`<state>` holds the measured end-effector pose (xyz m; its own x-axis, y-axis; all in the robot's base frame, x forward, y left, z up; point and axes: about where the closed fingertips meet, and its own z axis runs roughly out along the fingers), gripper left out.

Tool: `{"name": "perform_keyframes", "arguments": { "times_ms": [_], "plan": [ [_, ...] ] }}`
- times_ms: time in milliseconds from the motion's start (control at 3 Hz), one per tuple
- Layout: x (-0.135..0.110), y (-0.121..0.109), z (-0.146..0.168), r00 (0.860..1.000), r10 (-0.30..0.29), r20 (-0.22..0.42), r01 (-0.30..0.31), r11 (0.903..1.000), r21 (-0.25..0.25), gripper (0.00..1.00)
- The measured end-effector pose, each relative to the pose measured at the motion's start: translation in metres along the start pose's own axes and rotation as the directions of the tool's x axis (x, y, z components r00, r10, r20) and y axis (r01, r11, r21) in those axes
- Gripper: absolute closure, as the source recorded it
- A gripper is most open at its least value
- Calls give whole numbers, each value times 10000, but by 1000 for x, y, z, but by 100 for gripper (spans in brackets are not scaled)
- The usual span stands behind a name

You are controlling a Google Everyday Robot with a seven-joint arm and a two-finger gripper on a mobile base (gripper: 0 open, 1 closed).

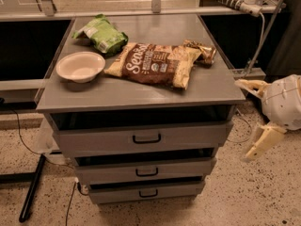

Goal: Open top drawer

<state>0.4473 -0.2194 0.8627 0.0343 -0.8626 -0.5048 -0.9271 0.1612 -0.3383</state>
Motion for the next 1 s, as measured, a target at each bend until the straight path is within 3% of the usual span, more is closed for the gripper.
{"name": "perform_keyframes", "arguments": {
  "times_ms": [333,1000],
  "plan": [
    [-1,6,8,10000,-53,-28,53,9999,-137,0],
    [32,42,72,9989,390,-251,-407,9964,-738,0]
  ]
}}
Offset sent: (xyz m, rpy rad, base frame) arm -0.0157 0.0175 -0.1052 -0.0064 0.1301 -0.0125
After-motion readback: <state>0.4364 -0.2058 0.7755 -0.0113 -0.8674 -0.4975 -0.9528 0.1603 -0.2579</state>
